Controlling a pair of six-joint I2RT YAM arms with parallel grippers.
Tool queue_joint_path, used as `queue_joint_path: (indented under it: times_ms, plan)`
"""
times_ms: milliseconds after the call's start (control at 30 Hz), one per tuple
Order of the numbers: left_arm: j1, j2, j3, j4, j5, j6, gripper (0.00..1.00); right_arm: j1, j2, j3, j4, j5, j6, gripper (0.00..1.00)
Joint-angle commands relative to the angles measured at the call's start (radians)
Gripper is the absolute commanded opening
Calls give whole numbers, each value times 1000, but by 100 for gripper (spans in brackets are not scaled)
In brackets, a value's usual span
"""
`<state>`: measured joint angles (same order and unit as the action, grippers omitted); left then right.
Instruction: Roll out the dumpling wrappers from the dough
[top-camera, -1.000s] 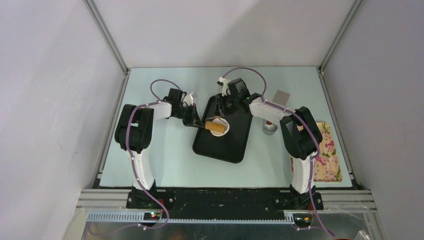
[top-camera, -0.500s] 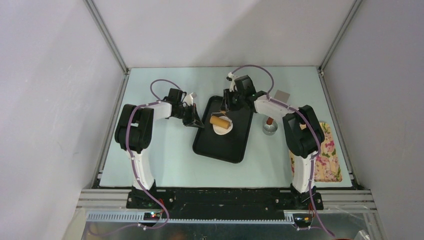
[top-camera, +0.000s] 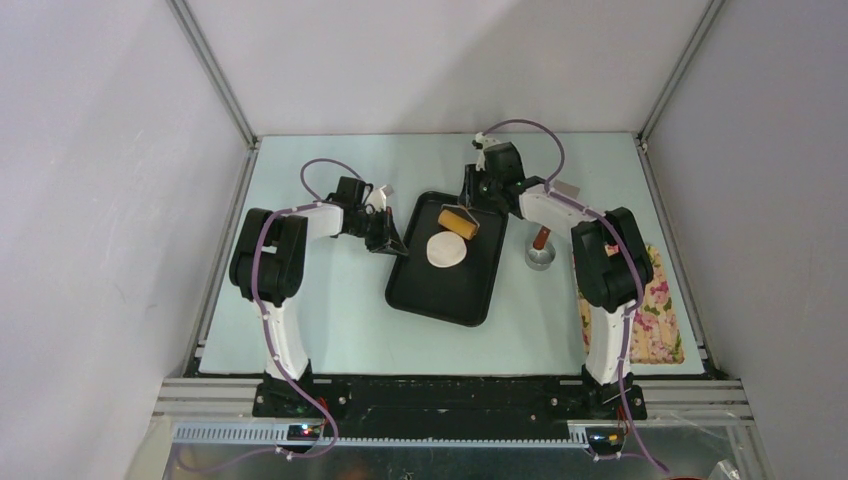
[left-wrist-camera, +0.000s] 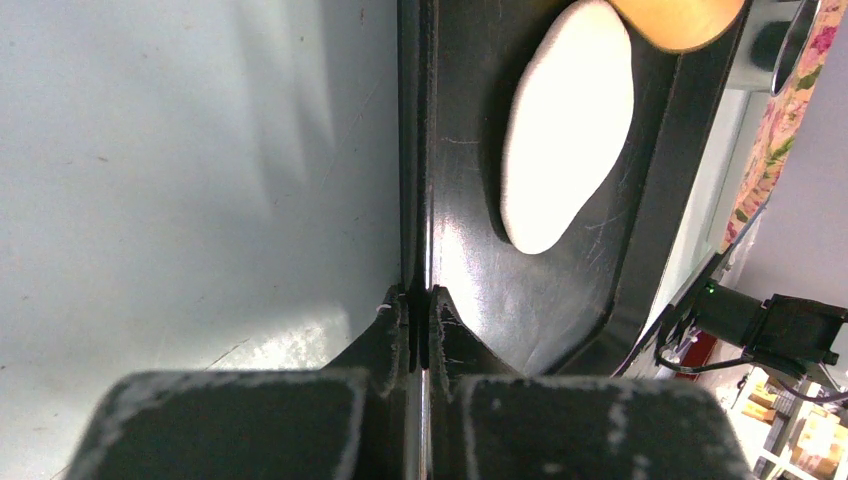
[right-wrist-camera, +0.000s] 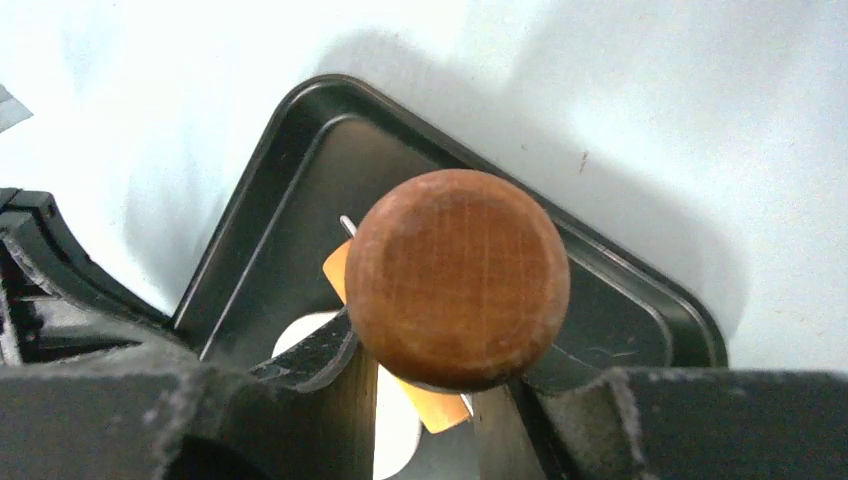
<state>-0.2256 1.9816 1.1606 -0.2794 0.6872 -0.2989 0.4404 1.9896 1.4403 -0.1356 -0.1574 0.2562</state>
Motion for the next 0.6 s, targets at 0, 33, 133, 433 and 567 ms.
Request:
queue_joint_path:
  times_ms: [0, 33, 133, 433, 567]
  plan:
    - [16, 37, -9, -89, -59, 19, 0, -9, 36, -19, -138, 103, -148, 0]
    - [16, 36, -9, -90, -58, 18, 0, -5, 24, -18, -132, 85, -162, 0]
    - [17, 37, -9, -90, -58, 18, 0, 4, -69, -14, -109, -19, -235, 0]
    - [17, 40, -7, -89, -57, 18, 0, 39, -234, -51, -57, -184, -485, 0]
    - [17, 39, -8, -89, -56, 17, 0, 52, -225, -97, -36, -208, -514, 0]
